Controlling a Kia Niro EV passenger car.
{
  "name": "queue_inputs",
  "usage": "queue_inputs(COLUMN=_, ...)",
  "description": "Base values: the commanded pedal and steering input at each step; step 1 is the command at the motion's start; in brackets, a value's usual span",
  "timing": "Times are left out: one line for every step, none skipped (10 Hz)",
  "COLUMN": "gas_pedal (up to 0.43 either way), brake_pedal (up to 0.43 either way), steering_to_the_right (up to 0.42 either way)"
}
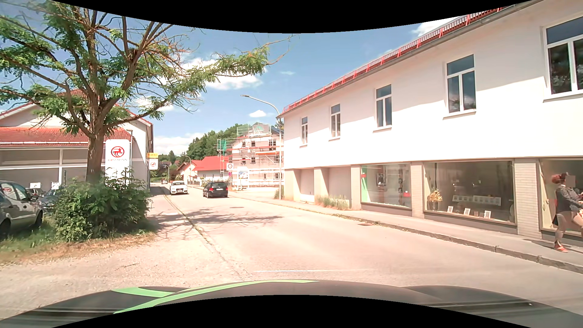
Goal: Follow the waypoints while adhering to traffic rules and regulations
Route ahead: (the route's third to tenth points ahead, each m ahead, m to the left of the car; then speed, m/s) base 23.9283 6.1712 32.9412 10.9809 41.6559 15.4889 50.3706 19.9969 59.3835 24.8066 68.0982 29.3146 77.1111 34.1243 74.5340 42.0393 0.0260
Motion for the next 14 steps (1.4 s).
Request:
queue_inputs(gas_pedal=0.0, brake_pedal=0.305, steering_to_the_right=0.632)
queue_inputs(gas_pedal=0.0, brake_pedal=0.305, steering_to_the_right=0.632)
queue_inputs(gas_pedal=0.0, brake_pedal=0.305, steering_to_the_right=0.632)
queue_inputs(gas_pedal=0.0, brake_pedal=0.305, steering_to_the_right=0.631)
queue_inputs(gas_pedal=0.0, brake_pedal=0.305, steering_to_the_right=0.63)
queue_inputs(gas_pedal=0.0, brake_pedal=0.305, steering_to_the_right=0.63)
queue_inputs(gas_pedal=0.0, brake_pedal=0.305, steering_to_the_right=0.63)
queue_inputs(gas_pedal=0.0, brake_pedal=0.305, steering_to_the_right=0.63)
queue_inputs(gas_pedal=0.0, brake_pedal=0.305, steering_to_the_right=0.63)
queue_inputs(gas_pedal=0.0, brake_pedal=0.305, steering_to_the_right=0.63)
queue_inputs(gas_pedal=0.0, brake_pedal=0.305, steering_to_the_right=0.63)
queue_inputs(gas_pedal=0.0, brake_pedal=0.305, steering_to_the_right=0.63)
queue_inputs(gas_pedal=0.0, brake_pedal=0.305, steering_to_the_right=0.63)
queue_inputs(gas_pedal=0.0, brake_pedal=0.305, steering_to_the_right=0.63)
